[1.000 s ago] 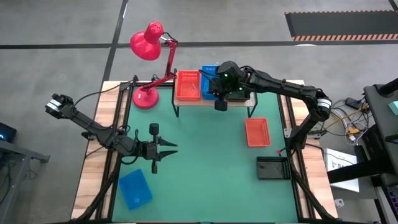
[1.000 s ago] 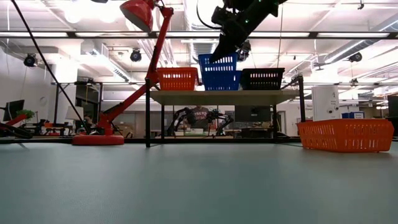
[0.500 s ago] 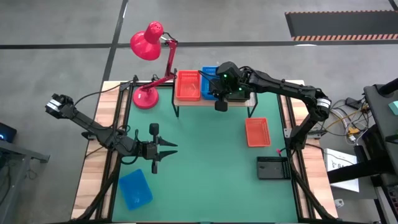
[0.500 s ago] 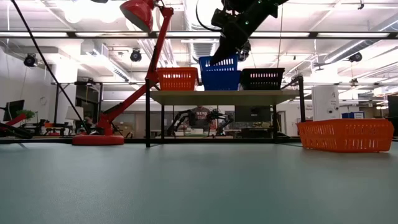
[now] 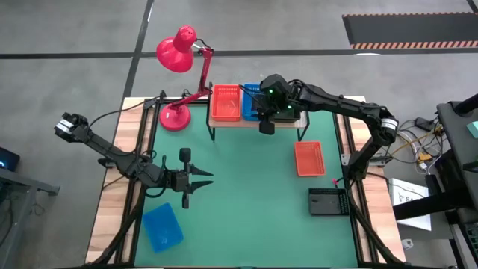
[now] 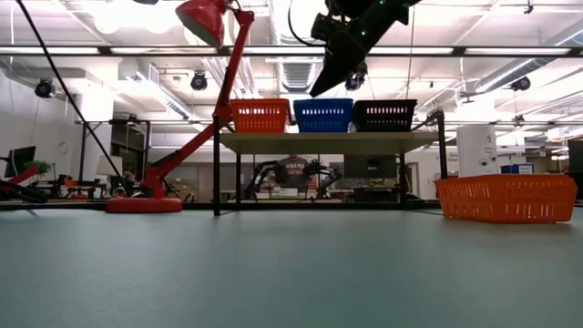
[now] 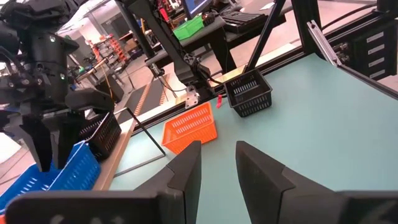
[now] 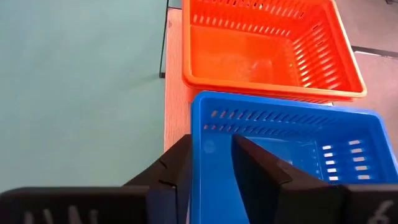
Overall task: Stack baskets on shelf by color
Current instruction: Stack the top blue bin on the other blue bin on the shelf, then stack the orange bin on the other orange bins on the shelf
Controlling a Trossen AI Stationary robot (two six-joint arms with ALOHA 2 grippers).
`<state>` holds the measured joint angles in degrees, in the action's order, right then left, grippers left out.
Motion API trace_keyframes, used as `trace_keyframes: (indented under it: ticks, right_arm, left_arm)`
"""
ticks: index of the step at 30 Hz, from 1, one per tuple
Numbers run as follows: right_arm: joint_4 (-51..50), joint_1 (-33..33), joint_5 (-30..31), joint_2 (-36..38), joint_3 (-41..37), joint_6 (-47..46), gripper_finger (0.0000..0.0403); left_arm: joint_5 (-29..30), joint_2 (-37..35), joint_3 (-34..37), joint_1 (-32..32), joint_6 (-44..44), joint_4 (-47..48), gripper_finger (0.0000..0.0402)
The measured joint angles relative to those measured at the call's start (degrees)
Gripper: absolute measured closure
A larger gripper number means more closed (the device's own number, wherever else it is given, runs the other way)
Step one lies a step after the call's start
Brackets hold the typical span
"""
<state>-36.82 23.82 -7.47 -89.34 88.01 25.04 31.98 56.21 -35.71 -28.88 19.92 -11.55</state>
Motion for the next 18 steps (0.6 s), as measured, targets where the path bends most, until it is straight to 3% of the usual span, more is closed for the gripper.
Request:
trace_keyframes:
  ticks: [5,9,12,18]
  right_arm:
    - [-5.07,-1.44,-0.78,0.61,3.06,-0.41,0.0287]
    - [-6.97,-4.24,-9.12,2.19,3.37,-0.66,0.0301]
    - [-8.4,-8.5,-14.92,3.39,3.09,-0.68,0.0319]
    - [-9.99,-19.56,-15.01,4.09,-0.58,-2.73,0.0355]
  left_arm:
    - [-0.01,0.0,0.01,0.0,0.0,-0.02,0.0317]
    - [0.0,0.0,0.01,0.0,0.0,-0.02,0.0317]
    - [0.01,0.0,0.01,0.0,0.27,-0.03,0.0317]
    - [0.01,0.0,0.01,0.0,0.44,-0.04,0.0317]
